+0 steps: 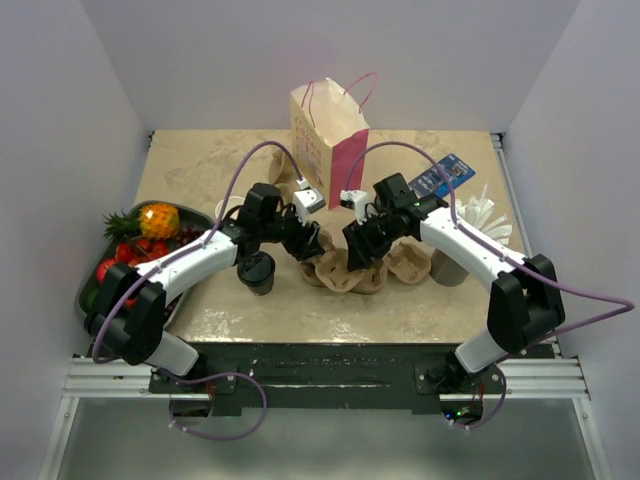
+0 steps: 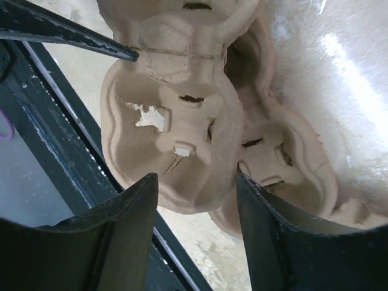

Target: Pack the takeout coffee

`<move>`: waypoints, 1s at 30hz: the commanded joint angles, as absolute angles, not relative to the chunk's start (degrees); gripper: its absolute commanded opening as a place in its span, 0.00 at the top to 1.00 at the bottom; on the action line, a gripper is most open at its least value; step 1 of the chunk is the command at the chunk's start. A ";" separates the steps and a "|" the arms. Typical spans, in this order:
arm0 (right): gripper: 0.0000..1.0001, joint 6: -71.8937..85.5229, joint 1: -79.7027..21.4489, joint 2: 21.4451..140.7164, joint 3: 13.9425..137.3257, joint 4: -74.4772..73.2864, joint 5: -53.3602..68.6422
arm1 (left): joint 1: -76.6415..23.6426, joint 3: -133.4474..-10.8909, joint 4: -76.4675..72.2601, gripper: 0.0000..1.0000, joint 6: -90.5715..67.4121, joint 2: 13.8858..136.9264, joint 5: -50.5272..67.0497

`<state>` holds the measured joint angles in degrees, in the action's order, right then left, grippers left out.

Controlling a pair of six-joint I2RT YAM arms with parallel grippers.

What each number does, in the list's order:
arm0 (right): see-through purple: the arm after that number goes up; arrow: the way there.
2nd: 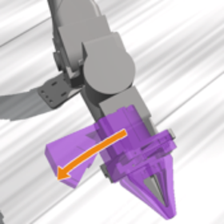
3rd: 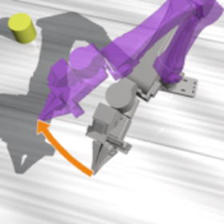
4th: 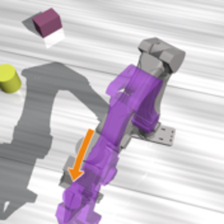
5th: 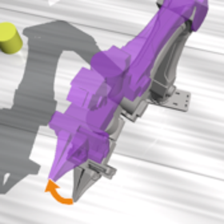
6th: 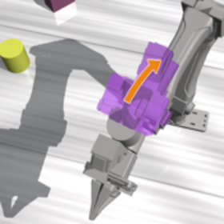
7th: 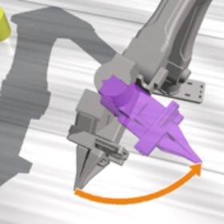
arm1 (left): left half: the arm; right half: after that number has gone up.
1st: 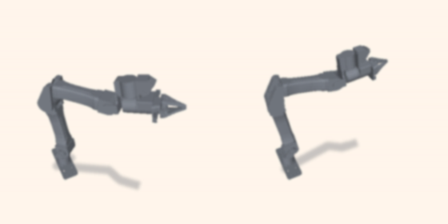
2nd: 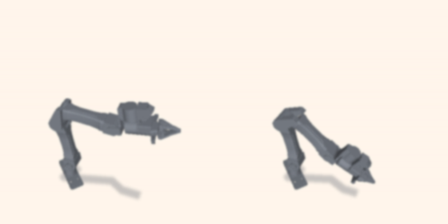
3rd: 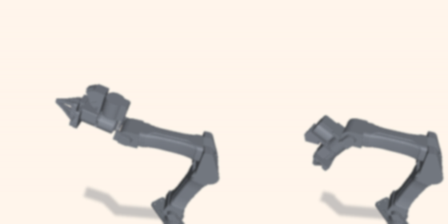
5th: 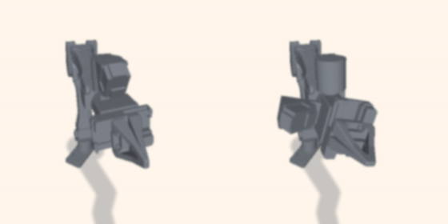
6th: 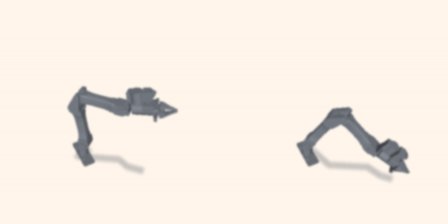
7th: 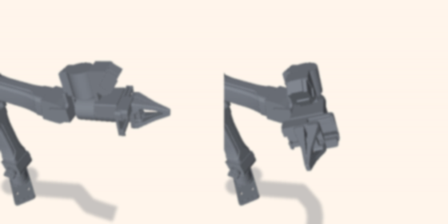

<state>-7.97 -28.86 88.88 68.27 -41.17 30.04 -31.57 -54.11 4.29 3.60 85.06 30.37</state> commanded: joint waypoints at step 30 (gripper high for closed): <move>1.00 -3.69 -28.74 88.86 66.53 -38.32 35.60 | -33.22 -56.78 4.83 0.31 13.53 84.73 32.79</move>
